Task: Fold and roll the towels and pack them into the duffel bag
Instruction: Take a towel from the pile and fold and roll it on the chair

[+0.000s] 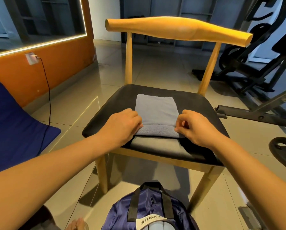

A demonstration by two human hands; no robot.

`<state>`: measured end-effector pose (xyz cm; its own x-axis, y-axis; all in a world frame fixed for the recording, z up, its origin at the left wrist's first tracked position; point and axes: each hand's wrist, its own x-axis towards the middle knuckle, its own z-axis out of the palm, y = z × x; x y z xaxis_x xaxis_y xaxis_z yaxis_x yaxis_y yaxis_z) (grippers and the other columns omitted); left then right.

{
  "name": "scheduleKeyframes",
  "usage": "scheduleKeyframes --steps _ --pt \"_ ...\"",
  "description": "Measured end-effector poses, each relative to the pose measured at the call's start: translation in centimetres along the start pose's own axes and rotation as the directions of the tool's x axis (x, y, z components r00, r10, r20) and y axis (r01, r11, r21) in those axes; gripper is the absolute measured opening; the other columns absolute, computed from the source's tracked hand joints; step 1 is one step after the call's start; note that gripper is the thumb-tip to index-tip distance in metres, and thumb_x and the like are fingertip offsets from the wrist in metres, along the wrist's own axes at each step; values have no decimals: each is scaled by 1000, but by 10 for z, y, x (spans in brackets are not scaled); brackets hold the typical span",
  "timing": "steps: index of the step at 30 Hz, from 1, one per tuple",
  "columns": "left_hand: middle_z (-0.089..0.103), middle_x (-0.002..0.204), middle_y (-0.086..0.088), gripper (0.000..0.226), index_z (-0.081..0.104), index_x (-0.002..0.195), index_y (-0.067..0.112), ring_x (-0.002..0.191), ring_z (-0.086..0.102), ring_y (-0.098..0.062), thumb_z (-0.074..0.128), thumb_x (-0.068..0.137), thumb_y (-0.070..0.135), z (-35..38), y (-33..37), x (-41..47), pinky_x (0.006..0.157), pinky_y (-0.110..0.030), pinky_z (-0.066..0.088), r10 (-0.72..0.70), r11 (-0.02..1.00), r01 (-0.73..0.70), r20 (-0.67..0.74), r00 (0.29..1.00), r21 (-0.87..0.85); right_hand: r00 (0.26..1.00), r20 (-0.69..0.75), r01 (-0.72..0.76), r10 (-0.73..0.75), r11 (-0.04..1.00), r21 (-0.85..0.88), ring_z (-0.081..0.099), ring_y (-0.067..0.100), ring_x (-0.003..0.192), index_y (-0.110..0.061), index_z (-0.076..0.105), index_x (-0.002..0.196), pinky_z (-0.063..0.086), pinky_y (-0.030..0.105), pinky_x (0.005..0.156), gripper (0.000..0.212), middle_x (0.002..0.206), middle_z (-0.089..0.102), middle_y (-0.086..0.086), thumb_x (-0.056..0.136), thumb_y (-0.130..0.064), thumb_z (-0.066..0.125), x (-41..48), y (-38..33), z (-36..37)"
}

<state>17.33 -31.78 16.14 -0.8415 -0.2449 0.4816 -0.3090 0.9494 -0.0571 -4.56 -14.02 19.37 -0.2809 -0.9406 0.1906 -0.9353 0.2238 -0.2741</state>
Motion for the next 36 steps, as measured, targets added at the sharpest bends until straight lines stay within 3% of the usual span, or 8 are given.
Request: scheduleKeyframes --steps 3,10,16,20,25,28,31,36 --pt "62 89 -3 47 71 95 16 77 52 -16 35 106 45 7 -7 -9 57 -34 52 160 984 -159 -6 987 85 984 -64 152 -164 976 -153 54 13 86 -23 72 93 47 28 71 12 90 55 -13 97 -30 64 -8 -1 7" --pt "57 102 3 42 64 109 25 86 50 -12 37 100 56 7 -6 -16 69 -34 53 4 1000 -5 51 999 12 985 -48 159 -164 982 -102 53 11 88 -30 59 102 51 31 77 15 100 60 -13 95 -43 64 -20 5 9" --pt "47 99 7 34 58 97 27 88 43 -11 30 108 43 -1 -1 -5 82 -36 47 -202 962 233 206 958 -140 994 101 -44 41 999 26 58 16 90 -21 64 104 52 36 83 15 101 62 -4 103 -32 54 -5 -3 2" --pt "52 94 -2 43 58 88 13 88 46 -16 28 109 35 -2 -3 2 88 -43 47 -262 904 348 322 910 -247 948 273 -222 165 956 190 50 23 75 -1 62 95 43 34 70 31 83 57 6 106 -27 48 4 -6 -4" --pt "56 90 -11 48 59 88 2 84 52 -20 32 109 37 -10 -6 7 87 -43 48 -289 859 423 408 866 -289 926 284 -299 247 941 157 43 20 67 -4 55 82 36 34 64 40 75 49 9 107 -34 44 10 -6 1" --pt "61 84 -1 42 60 85 14 78 59 -15 43 104 47 -9 -12 8 78 -36 55 -302 863 413 356 884 -291 967 92 -242 237 969 44 56 18 72 -11 61 88 44 35 64 36 81 61 2 101 -44 53 10 -3 7" --pt "61 85 10 27 62 88 25 78 58 -9 53 99 49 -3 -9 2 73 -31 56 -251 930 266 92 964 -252 988 -148 -60 48 995 -80 54 15 75 -22 62 86 39 30 64 22 82 52 -9 98 -40 61 3 -7 11" --pt "65 95 14 47 73 103 28 85 58 -5 46 95 67 3 -15 -16 72 -24 53 -56 976 53 -7 998 -213 980 -139 112 -140 975 -192 52 12 71 -23 68 86 49 34 61 35 86 51 -9 100 -51 51 -9 -8 11"
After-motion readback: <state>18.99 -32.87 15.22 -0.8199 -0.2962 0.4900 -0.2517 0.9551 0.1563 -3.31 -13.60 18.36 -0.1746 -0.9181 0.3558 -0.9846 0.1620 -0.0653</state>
